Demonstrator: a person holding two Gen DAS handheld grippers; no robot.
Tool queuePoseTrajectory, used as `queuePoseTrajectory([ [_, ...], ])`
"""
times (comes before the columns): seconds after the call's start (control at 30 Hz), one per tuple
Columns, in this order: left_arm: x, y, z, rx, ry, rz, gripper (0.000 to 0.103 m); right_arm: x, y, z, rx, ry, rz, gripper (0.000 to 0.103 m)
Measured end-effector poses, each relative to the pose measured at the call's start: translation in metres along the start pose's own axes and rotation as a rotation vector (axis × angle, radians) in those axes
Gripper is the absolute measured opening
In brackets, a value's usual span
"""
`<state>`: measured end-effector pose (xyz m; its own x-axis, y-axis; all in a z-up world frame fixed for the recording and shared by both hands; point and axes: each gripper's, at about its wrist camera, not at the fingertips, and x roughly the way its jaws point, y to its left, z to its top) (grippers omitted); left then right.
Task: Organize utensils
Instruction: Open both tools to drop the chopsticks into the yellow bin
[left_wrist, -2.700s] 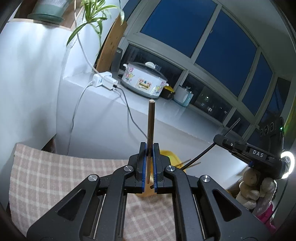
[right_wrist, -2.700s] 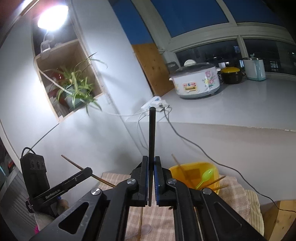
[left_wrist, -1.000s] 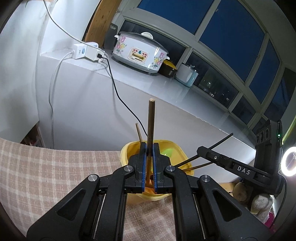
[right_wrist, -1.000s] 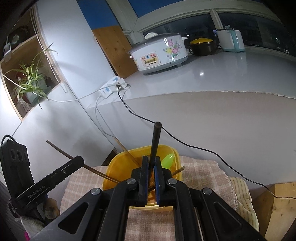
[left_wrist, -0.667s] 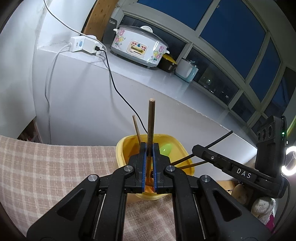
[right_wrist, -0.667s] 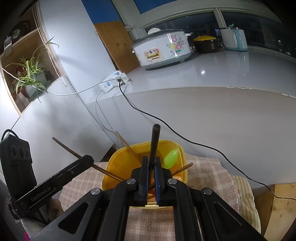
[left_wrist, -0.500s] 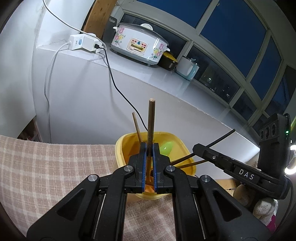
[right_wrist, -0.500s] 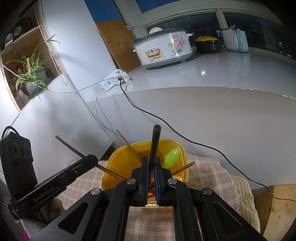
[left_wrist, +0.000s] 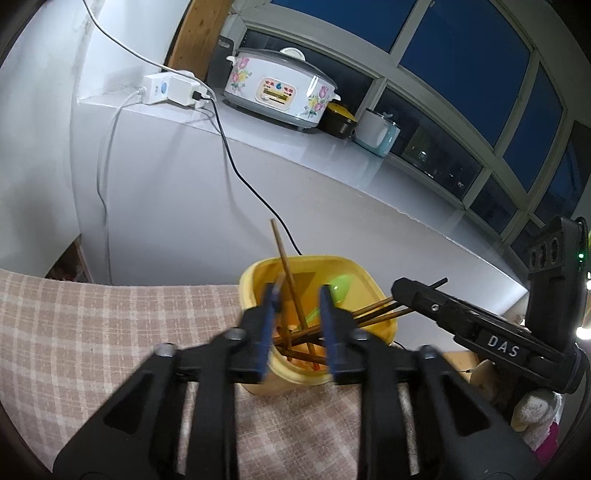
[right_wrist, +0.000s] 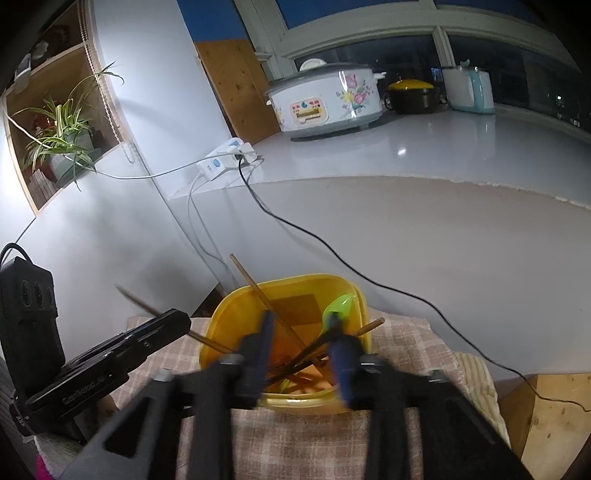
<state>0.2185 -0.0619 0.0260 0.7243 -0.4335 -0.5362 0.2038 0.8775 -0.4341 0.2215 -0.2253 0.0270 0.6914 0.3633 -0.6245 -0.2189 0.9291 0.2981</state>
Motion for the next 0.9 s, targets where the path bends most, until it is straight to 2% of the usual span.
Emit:
queuePoseTrajectory([
  [0.03,-0.002,0.0,-0.001,0.0,-0.004,0.003,0.034,-0.002,0.001,-0.001,-0.007,-0.006,-0.006,0.046],
  [0.1,-0.007,-0.001,-0.002,0.009,-0.009,0.006,0.035,-0.006,0.003,-0.002,-0.013,-0.018,-0.018,0.067],
  [0.13,-0.009,-0.001,-0.003,0.013,-0.012,0.01,0.036,-0.008,0.005,-0.002,-0.018,-0.026,-0.02,0.07],
  [0.27,-0.021,0.0,-0.006,0.022,-0.036,0.034,0.052,-0.02,0.012,-0.005,-0.056,-0.059,-0.055,0.086],
  [0.37,-0.029,0.003,-0.007,0.017,-0.052,0.044,0.053,-0.03,0.018,-0.007,-0.083,-0.088,-0.077,0.088],
  [0.5,-0.04,0.004,-0.011,0.018,-0.066,0.052,0.055,-0.041,0.025,-0.009,-0.106,-0.109,-0.084,0.098],
  [0.63,-0.051,0.002,-0.018,0.029,-0.08,0.052,0.057,-0.051,0.034,-0.014,-0.139,-0.134,-0.097,0.103],
  [0.9,-0.076,0.003,-0.03,0.044,-0.106,0.067,0.057,-0.073,0.041,-0.026,-0.157,-0.163,-0.095,0.103],
])
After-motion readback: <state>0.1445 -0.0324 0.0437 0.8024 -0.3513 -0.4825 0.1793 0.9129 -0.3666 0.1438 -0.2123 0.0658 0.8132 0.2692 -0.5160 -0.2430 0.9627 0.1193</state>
